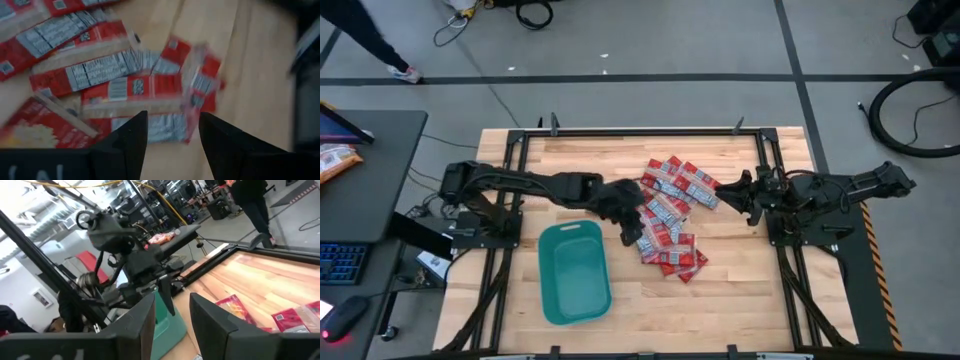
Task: Sort popcorn bags into baskets
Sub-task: Put the red popcorn bag into the green bin
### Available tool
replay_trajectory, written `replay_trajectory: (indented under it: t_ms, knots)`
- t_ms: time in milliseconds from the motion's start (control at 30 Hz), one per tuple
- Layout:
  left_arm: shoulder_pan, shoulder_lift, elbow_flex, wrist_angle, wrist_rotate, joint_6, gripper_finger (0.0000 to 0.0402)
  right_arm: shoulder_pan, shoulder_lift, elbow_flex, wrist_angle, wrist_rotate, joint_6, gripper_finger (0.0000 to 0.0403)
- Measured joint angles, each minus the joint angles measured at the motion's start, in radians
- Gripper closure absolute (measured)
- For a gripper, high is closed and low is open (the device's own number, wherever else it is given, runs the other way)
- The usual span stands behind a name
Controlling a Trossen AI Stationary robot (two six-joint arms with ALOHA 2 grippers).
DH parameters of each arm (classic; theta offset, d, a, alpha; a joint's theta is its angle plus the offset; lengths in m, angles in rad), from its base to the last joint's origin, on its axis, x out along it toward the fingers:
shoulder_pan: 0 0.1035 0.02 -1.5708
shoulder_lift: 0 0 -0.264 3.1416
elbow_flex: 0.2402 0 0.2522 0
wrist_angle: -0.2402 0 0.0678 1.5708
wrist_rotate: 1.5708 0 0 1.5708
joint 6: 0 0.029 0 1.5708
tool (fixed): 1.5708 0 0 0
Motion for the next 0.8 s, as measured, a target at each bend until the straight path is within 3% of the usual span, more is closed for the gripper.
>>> replay_trajectory:
  t_ms: [167, 400, 567, 800]
  knots:
    - [-0.056, 0.102, 0.07, -0.089, -0.06, 0.321, 0.022, 0.0, 0.021, 0.021, 0.001, -0.003, -0.018, 0.0275]
    - [-0.132, 0.194, 0.071, -0.099, -0.285, 0.529, 0.0172, 0.0, 0.022, 0.022, -0.037, -0.004, 0.013, 0.0275]
    - [-0.168, 0.251, 0.071, -0.102, -0.3, 0.636, 0.0135, 0.0, 0.025, 0.022, -0.04, -0.004, 0.019, 0.0277]
    - [-0.192, 0.3, 0.07, -0.096, -0.3, 0.707, 0.0134, 0.0, 0.025, 0.022, -0.036, -0.004, 0.032, 0.0277]
